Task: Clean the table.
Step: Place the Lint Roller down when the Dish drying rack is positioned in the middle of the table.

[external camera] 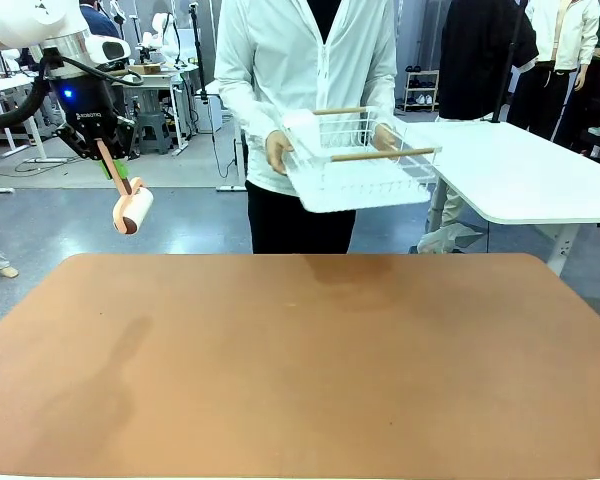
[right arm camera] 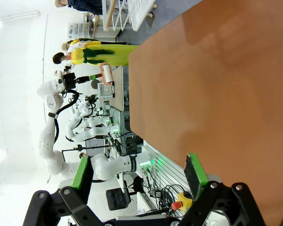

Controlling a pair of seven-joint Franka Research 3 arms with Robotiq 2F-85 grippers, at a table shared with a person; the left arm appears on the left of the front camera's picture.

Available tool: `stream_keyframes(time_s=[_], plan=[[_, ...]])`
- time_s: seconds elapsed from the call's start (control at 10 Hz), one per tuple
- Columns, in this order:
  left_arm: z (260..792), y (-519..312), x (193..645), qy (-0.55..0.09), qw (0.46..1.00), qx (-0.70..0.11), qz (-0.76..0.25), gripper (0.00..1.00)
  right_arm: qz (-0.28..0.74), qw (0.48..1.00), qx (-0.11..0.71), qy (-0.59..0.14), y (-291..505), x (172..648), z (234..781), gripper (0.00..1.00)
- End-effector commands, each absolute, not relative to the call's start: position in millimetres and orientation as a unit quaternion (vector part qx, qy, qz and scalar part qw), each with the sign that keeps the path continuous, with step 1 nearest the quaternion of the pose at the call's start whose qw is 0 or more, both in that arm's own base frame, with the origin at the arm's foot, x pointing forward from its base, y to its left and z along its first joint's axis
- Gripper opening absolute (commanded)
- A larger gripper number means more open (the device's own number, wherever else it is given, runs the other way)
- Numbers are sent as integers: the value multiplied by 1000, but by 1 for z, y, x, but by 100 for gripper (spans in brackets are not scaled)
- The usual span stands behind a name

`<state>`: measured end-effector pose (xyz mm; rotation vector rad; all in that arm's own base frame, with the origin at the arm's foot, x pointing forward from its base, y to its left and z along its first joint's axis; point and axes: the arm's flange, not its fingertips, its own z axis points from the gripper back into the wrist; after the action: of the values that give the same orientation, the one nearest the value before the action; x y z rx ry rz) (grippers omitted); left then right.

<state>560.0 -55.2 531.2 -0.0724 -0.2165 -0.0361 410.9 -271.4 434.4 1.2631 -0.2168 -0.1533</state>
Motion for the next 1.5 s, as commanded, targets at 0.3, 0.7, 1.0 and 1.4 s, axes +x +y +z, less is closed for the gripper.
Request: stream_keyframes(time_s=[0.3, 0.7, 1.0, 1.4], plan=[[532, -54, 559, -109, 993, -32, -19, 19, -68, 800, 587, -101, -269, 409, 438, 100], [532, -54, 559, -109, 993, -32, -19, 19, -68, 800, 587, -101, -269, 409, 438, 100], [532, -54, 559, -109, 993, -32, -19, 19, -68, 800, 587, -101, -269, 409, 438, 100], [532, -54, 559, -109, 993, -32, -19, 19, -68, 800, 587, -101, -269, 409, 438, 100]])
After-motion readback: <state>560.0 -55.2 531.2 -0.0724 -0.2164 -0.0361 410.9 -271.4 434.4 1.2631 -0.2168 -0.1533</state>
